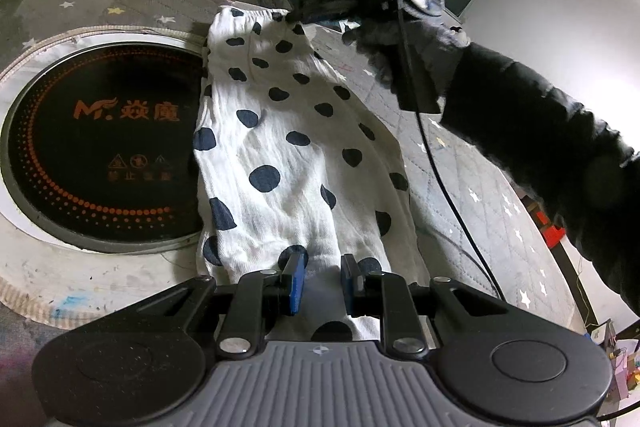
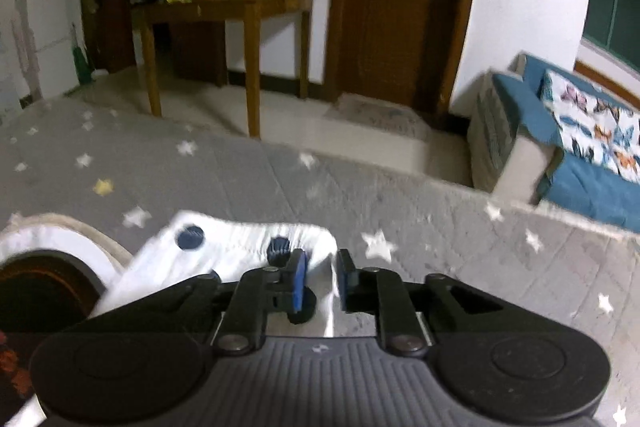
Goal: Fold clothes
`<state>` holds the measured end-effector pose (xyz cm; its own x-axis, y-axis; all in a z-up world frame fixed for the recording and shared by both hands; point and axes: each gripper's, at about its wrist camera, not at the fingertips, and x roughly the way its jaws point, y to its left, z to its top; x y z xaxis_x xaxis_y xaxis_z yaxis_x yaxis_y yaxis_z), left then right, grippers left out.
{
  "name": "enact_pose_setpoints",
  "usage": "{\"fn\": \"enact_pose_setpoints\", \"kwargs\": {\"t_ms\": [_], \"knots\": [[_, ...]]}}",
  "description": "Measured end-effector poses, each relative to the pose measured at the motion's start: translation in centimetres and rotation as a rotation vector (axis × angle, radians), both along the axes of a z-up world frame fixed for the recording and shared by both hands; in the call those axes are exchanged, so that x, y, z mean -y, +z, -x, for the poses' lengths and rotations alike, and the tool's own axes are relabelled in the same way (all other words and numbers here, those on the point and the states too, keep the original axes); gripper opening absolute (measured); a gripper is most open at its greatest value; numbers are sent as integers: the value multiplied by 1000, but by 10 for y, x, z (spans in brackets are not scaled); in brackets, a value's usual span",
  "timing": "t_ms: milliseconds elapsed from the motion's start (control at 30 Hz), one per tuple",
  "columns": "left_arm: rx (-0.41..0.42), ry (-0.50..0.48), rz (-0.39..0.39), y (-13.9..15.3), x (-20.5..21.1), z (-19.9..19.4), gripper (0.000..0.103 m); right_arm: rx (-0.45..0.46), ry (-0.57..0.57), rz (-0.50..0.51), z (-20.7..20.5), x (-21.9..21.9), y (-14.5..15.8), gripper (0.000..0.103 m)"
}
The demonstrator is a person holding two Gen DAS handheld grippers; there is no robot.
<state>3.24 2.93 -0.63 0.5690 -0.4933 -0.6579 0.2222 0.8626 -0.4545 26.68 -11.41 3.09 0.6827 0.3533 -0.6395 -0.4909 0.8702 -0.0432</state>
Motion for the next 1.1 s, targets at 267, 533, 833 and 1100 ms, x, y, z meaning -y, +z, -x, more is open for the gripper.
{"fn": "enact_pose_setpoints", "kwargs": {"t_ms": [267,533,833,1100], "knots": [[-3,0,9,-2,-2,-2,22,-70,59,17,1,-12,-18,20],[-11,2,18,-2,-3,-3,22,-95,10,-45,-19,1,-21,42],[-17,-1,13,0,-2,-4,25,-162,-36,-188,-40,21,-30,54],[-10,8,-10,6,1,-3,29,-194,-3,-267,-44,35,-33,22]]}}
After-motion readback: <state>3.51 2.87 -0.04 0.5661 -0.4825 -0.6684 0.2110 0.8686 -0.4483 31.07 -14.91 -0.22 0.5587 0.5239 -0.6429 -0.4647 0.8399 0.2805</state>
